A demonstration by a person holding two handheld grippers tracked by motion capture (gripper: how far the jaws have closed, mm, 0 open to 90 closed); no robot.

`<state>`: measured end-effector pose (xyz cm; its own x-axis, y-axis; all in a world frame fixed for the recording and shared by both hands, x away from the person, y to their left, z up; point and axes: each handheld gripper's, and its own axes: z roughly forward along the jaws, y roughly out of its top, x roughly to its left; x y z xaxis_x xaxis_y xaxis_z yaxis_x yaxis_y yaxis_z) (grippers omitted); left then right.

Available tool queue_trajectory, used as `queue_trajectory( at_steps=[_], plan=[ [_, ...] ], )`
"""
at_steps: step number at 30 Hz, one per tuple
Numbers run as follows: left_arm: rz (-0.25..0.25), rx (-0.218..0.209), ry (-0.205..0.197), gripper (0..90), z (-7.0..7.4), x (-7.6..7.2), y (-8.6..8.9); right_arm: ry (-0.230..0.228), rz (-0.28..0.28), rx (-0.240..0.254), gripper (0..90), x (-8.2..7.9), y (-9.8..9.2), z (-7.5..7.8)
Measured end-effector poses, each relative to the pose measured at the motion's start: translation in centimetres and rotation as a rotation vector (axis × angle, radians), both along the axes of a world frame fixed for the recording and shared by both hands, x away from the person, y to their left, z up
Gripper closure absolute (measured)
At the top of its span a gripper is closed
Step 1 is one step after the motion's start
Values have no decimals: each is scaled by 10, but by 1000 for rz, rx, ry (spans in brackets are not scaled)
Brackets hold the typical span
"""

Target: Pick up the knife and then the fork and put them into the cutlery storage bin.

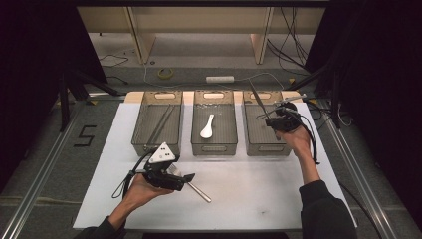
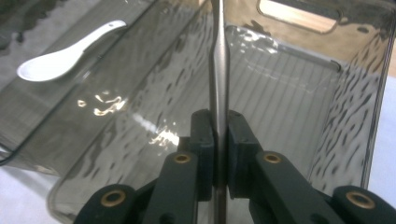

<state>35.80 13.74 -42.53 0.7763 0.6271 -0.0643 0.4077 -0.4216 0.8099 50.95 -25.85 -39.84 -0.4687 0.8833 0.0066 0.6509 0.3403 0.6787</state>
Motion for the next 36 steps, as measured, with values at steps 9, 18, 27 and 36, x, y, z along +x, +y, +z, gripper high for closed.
queue_trajectory(
  at_steps=[9, 18, 27, 36],
  plan=[
    [10, 3, 2, 166, -1, 1, 1, 36, -32, 9, 839, 3, 1, -15],
    [5, 16, 15, 166, -2, 2, 0, 86, -66, 15, 824, 5, 2, -28],
    [2, 27, 15, 166, -1, 2, 0, 43, -58, 45, 524, 0, 3, -11],
    [-4, 37, 19, 166, 0, 3, 1, -27, -20, 146, 358, -21, -4, 3]
  ],
)
